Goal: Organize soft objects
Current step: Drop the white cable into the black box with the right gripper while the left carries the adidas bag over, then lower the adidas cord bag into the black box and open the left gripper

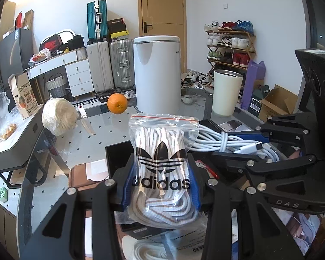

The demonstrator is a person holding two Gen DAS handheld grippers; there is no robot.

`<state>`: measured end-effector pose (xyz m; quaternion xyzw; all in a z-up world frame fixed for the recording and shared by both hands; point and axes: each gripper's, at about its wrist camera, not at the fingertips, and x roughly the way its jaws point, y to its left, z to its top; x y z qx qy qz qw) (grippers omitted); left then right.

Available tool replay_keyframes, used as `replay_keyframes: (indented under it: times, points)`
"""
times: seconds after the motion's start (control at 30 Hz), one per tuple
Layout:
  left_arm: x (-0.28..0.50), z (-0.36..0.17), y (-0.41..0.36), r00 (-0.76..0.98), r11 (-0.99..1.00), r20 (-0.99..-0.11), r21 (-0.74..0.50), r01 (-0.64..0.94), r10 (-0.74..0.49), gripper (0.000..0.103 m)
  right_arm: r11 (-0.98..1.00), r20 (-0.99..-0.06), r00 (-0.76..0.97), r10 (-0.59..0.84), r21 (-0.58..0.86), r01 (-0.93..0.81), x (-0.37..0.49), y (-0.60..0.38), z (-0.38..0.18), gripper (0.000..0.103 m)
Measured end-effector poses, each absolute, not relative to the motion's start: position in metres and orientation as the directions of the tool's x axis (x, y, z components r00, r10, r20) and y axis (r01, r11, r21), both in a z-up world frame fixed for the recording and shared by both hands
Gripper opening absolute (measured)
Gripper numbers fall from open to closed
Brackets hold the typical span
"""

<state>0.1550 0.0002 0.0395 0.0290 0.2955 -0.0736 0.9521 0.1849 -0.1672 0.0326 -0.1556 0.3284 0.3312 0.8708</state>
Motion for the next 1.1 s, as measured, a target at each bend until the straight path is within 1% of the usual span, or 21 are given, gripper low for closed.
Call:
replay_keyframes:
  times: [0.17, 0.37, 0.53, 0.67, 0.73, 0.93, 1.0, 1.03, 1.1]
  points:
    - [0.161, 0.036, -0.003, 0.812, 0.985, -0.572, 0.042, 0.17, -0.116, 0.041, 0.717, -0.692, 0.554, 0.462, -0.076, -0.693, 0.193, -0.158, 0.03, 0.029]
    - [0.162, 0.038, 0.002, 0.813, 0.983, -0.567, 0.029, 0.18, -0.132, 0.041, 0.668, -0.717, 0.514, 0.47, -0.092, -0.739, 0.199, -0.151, 0.028, 0.029]
    - [0.156, 0.04, 0.006, 0.817, 0.983, -0.559, 0.017, 0.184, -0.144, 0.041, 0.59, -0.738, 0.454, 0.499, -0.095, -0.802, 0.206, -0.142, 0.025, 0.029]
    - [0.157, 0.04, 0.007, 0.816, 0.982, -0.559, 0.02, 0.189, -0.146, 0.041, 0.582, -0.742, 0.467, 0.481, -0.129, -0.803, 0.212, -0.135, 0.024, 0.029]
    - [0.157, 0.039, 0.007, 0.817, 0.981, -0.558, 0.024, 0.191, -0.145, 0.041, 0.591, -0.738, 0.489, 0.465, -0.153, -0.792, 0.213, -0.137, 0.026, 0.035]
    - [0.16, 0.037, 0.007, 0.818, 0.981, -0.556, 0.019, 0.191, -0.149, 0.041, 0.633, -0.715, 0.567, 0.409, -0.225, -0.741, 0.214, -0.151, 0.031, 0.038]
    - [0.16, 0.037, 0.006, 0.817, 0.981, -0.557, 0.021, 0.193, -0.149, 0.041, 0.644, -0.713, 0.568, 0.411, -0.214, -0.734, 0.215, -0.158, 0.032, 0.039]
    - [0.16, 0.036, 0.005, 0.815, 0.98, -0.559, 0.021, 0.197, -0.152, 0.041, 0.647, -0.71, 0.568, 0.417, -0.207, -0.734, 0.214, -0.162, 0.033, 0.045]
    - [0.16, 0.035, 0.003, 0.811, 0.978, -0.564, 0.028, 0.206, -0.155, 0.042, 0.648, -0.7, 0.564, 0.438, -0.189, -0.738, 0.212, -0.166, 0.036, 0.051]
